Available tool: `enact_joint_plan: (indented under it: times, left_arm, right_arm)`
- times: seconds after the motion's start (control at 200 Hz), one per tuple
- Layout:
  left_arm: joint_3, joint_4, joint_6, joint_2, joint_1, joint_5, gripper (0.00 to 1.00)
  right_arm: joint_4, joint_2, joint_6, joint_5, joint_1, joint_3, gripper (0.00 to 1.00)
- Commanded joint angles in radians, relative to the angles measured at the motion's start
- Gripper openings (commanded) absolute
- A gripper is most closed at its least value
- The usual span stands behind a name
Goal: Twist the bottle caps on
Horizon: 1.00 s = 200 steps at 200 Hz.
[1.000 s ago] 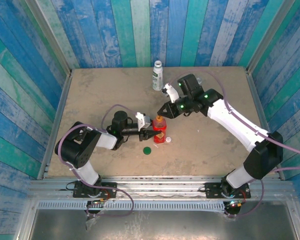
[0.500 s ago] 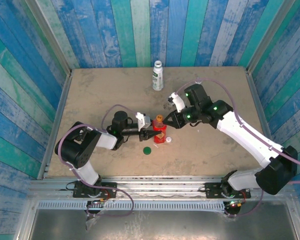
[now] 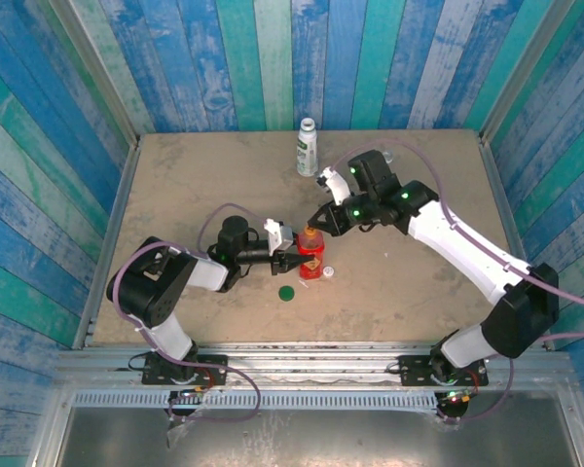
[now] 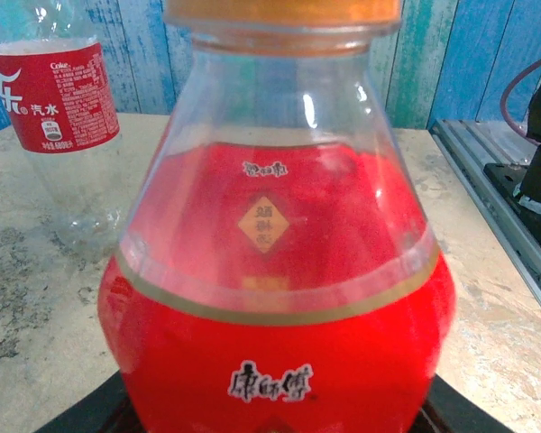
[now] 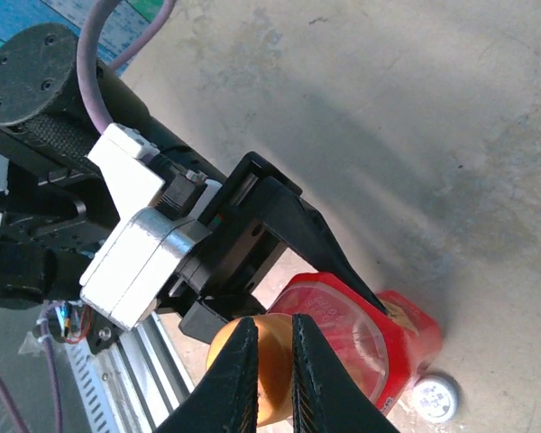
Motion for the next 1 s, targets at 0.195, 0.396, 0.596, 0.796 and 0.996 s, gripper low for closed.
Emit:
enact_joint_plan:
  times: [0.195, 0.396, 0.596, 0.796, 0.996]
  left_arm:
    - [-0.016, -0.063, -0.01, -0.021, 0.0, -0.046, 0.49]
    - [-0.029, -0.091, 0.009, -0.097, 0.001, -0.121, 0.48]
    - [-0.047, -0.188, 0.065, -0.279, -0.011, -0.278, 0.48]
    - [-0.039, -0.361, 0.223, -0.435, -0.046, -0.447, 0.49]
    - [0.001, -0.543, 0.372, -0.534, -0.143, -0.68, 0.48]
  right_arm:
    - [-0.032, -0.146, 0.013, -0.043, 0.04, -0.166, 0.14]
    - [-0.093, -0.186, -0.102, 0.024, 0.039, -0.111, 0.23]
    - [-0.122, -0.233, -0.311, 0.106, 0.044, -0.076, 0.54]
    - [-0.121, -0.292, -0.629, 0.12, 0.057, -0.081, 0.65]
    - [-0.182, -0.235, -0.895, 0.172, 0.089, 0.033, 0.67]
